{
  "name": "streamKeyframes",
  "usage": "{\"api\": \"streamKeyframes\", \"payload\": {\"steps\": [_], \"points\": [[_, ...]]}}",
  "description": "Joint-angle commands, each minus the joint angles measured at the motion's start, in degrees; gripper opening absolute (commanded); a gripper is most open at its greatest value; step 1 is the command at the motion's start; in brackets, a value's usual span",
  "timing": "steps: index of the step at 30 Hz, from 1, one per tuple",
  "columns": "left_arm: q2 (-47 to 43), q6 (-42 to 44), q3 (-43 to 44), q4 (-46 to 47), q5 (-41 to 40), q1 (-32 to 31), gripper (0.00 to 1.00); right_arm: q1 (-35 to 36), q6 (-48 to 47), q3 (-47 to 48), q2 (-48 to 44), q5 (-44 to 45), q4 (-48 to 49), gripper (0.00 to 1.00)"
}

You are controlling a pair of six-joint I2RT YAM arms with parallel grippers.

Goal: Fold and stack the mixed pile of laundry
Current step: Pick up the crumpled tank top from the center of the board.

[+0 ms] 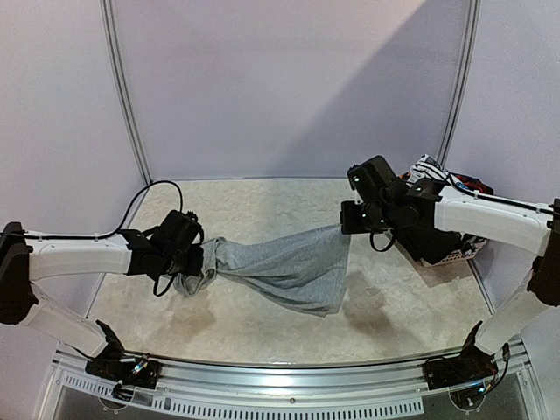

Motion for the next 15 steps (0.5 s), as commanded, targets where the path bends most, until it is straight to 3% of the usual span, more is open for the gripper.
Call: {"api": "streamKeyframes", "payload": {"steps": [1, 3, 9, 15], "points": [[2.4, 0.4, -2.1, 6.2, 2.4, 1.4, 0.18, 0.2, -2.1, 1.3, -0.7, 4.4, -5.4, 0.0], [2.9, 0.5, -2.5, 7.1, 1.9, 1.7, 0.0, 0.0, -2.7, 2.9, -1.3, 5.7, -6.5, 0.0], [-3.4, -3.4, -5.8, 5.3, -8.5, 3.0, 0.0, -1.1, -4.0, 6.7, -4.7, 10.9, -9.6, 0.0], [-10.6, -8.1, -9.5, 2.7, -12.2, 6.3, 0.0, -1.1, -2.9, -2.0, -11.1, 9.5, -5.7, 0.0]]}}
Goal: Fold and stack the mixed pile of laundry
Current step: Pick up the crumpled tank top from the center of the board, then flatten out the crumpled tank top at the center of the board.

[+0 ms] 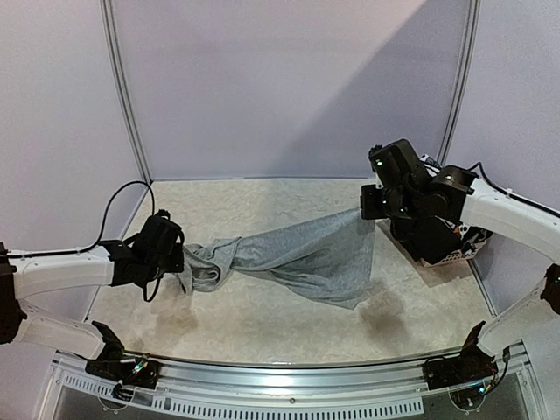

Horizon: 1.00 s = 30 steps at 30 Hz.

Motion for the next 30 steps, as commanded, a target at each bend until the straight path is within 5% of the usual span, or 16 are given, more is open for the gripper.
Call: {"api": "streamKeyframes", "payload": {"steps": [1, 4, 7, 11, 18, 30], "points": [[-3.3, -4.4, -2.3, -1.7, -4.6, 2.5, 0.0, -0.3, 0.9, -7.8, -4.7, -0.3, 2.5, 0.0], [-4.5, -6.9, -3.2, -2.7, -5.2, 2.6, 0.09, -0.3, 2.8, -13.2, -5.2, -2.0, 5.3, 0.0], [-6.1, -8.2, -3.7, -3.1, -4.1, 2.5, 0.45, -0.3, 4.5, -16.3, -4.4, -2.7, 6.8, 0.0], [-7.9, -8.0, -3.0, -4.1, -2.6, 2.1, 0.66, -0.3, 5.3, -18.2, -3.8, -2.4, 7.7, 0.0], [-6.7, -7.0, -3.3, -1.6, 1.5, 2.5, 0.67, -0.3, 5.2, -19.2, -3.7, -1.7, 8.6, 0.0], [6.6, -5.5, -2.1, 7.9, 11.8, 9.1, 0.49, -0.3, 4.5, -19.7, -2.2, -2.0, 9.5, 0.0]]}}
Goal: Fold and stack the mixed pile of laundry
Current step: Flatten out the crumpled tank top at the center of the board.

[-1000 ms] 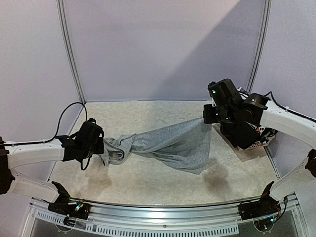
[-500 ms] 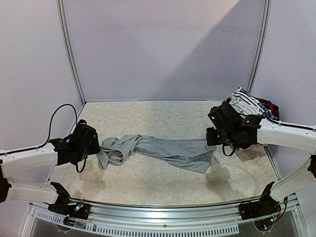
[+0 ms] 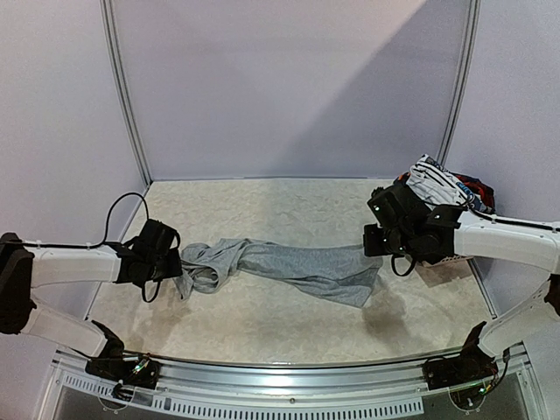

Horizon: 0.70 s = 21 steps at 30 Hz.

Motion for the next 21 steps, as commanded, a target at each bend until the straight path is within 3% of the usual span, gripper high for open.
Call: {"api": "streamKeyframes", "payload": {"steps": [1, 3, 5, 6, 8, 9, 14, 21], "points": [[2.9, 0.4, 0.8, 5.4, 3.5, 1.4, 0.48, -0.3, 0.0, -1.1, 1.2, 0.2, 0.9, 0.0], [4.5, 1.1, 0.9, 7.7, 4.1, 1.8, 0.47, -0.3, 0.0, -1.2, 1.3, 0.3, 1.1, 0.0], [6.2, 1.8, 1.3, 9.3, 4.6, 2.4, 0.38, -0.3, 0.0, -1.2, 1.4, 0.5, 1.2, 0.0], [7.2, 2.5, 1.8, 10.6, 4.8, 2.6, 0.3, -0.3, -0.1, -1.2, 1.3, 0.7, 1.3, 0.0], [8.3, 3.7, 2.5, 12.9, 5.0, 3.0, 0.04, -0.4, -0.3, -1.0, 1.4, 1.1, 1.4, 0.0], [8.2, 4.1, 2.9, 13.2, 4.5, 3.1, 0.0, -0.5, -0.4, -0.9, 1.4, 1.2, 1.5, 0.0], [2.9, 5.7, 8.8, 5.0, 0.2, 3.2, 0.0, -2.0, -1.9, 4.0, 2.1, 1.5, -0.7, 0.0], [-13.0, 8.5, 18.2, -7.5, -8.1, 3.2, 0.0, -2.4, -6.2, 15.7, -2.6, 6.4, -6.6, 0.0]]}}
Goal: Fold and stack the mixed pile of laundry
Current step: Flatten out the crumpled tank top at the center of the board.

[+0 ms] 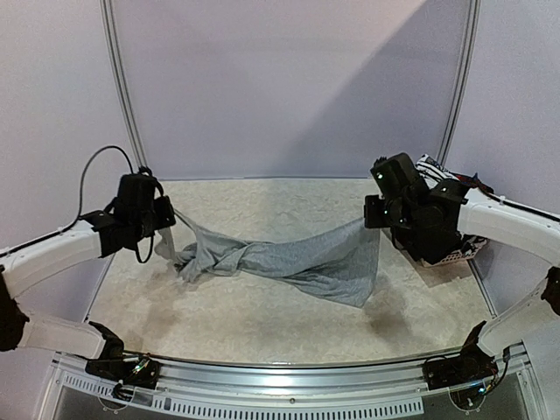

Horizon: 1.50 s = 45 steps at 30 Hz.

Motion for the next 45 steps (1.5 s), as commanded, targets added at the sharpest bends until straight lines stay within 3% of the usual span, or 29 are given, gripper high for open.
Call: {"api": "streamKeyframes", "payload": {"steps": [1, 12, 22, 27, 31, 35, 38, 40, 42, 43, 45], "points": [[-9.4, 2.7, 3.9, -8.3, -6.7, 0.7, 0.0, -0.4, -3.4, 5.5, -5.3, 3.4, -2.6, 0.0], [-24.7, 6.6, 3.9, -10.0, -6.7, 0.6, 0.0, -0.4, -5.6, 1.5, -15.2, 0.6, -0.6, 0.0], [-23.8, 4.7, 0.8, -10.8, -8.7, 0.6, 0.0, -0.4, -3.2, -10.7, -21.6, -4.2, 3.5, 0.0], [-8.8, 5.7, 6.5, -7.9, -9.7, 1.7, 0.0, -0.4, -1.0, -8.6, -18.2, 0.4, 2.4, 0.0], [10.1, 5.3, 20.5, -11.9, -4.6, 6.7, 0.0, -1.9, -0.8, -1.1, -11.6, 4.0, 0.3, 0.0], [28.3, 4.8, 34.8, -15.9, 0.8, 11.3, 0.0, -7.6, -1.7, 4.0, -2.6, 0.7, 0.8, 0.0], [41.0, 5.3, 43.8, -19.7, 9.9, 14.4, 0.18, -11.6, -2.6, 5.7, 4.5, -4.8, 3.7, 0.0], [43.5, 6.3, 44.5, -19.6, 11.4, 14.3, 0.51, -12.9, -2.8, 7.7, 8.9, -6.8, 4.3, 0.0], [41.3, 6.1, 40.5, -16.5, 11.5, 14.0, 0.77, -13.4, -3.2, 8.7, 11.9, -7.5, 5.0, 0.0], [39.5, 6.0, 38.2, -15.3, 11.3, 13.9, 0.95, -13.6, -3.3, 9.1, 13.6, -8.0, 5.4, 0.0], [35.3, 5.8, 34.1, -14.6, 9.6, 13.6, 0.99, -14.0, -3.8, 10.0, 15.2, -8.9, 5.9, 0.0]]}}
